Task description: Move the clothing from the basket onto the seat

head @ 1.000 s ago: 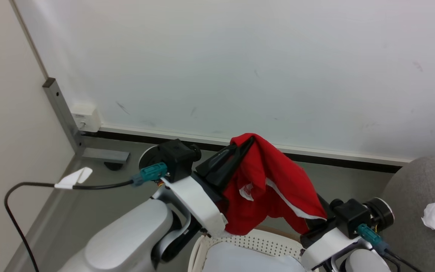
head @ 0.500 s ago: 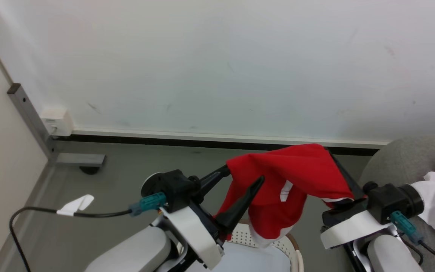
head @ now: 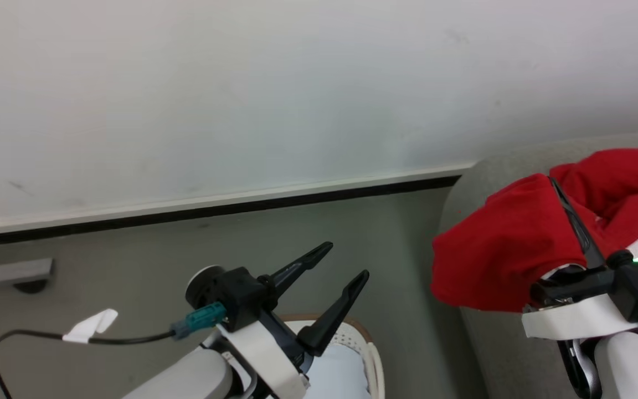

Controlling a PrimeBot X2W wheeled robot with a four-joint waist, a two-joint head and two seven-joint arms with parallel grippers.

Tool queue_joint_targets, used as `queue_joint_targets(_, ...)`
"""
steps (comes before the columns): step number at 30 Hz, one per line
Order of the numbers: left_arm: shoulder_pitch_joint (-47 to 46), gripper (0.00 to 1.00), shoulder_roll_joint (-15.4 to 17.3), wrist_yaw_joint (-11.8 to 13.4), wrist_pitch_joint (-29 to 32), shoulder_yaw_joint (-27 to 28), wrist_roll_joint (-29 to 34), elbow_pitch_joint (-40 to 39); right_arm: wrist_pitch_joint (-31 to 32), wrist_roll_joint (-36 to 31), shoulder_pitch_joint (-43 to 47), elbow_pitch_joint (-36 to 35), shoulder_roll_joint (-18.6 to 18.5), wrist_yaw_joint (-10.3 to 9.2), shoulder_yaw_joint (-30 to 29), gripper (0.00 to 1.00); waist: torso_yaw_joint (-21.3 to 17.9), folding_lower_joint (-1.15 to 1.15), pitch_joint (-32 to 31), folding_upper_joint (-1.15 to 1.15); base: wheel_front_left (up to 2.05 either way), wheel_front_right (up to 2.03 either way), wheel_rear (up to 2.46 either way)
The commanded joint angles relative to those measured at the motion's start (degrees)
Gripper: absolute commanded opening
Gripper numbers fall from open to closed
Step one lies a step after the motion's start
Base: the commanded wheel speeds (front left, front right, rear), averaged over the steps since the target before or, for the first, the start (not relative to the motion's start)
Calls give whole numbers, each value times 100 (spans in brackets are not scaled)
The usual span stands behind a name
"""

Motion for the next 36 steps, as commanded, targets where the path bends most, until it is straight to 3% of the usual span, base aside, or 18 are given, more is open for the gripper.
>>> queue_joint_targets(1,90,100,50,-5,-12,43,129,-19,1,-37,103,-95,-45,-13,-32,0,-431,0,129,0,0,0,0)
queue_joint_targets(11,342,100,118,-70,-13,265,451,-147,35,-25,608,-820,2,-13,-231,0,-1492,0,261,0,0,0,0)
queue_joint_targets(17,440,100,112,-125,-13,317,586,-99,79,34,787,-1090,44,-13,-230,0,-1805,0,338,0,0,0,0)
queue_joint_targets(27,387,100,109,-260,-13,361,723,-152,138,22,830,-1451,83,-13,-441,0,-1789,0,595,0,0,0,0)
queue_joint_targets(36,335,100,550,-373,10,469,746,-405,686,191,179,-1819,-233,-13,-1280,0,-1384,0,1237,0,0,0,0)
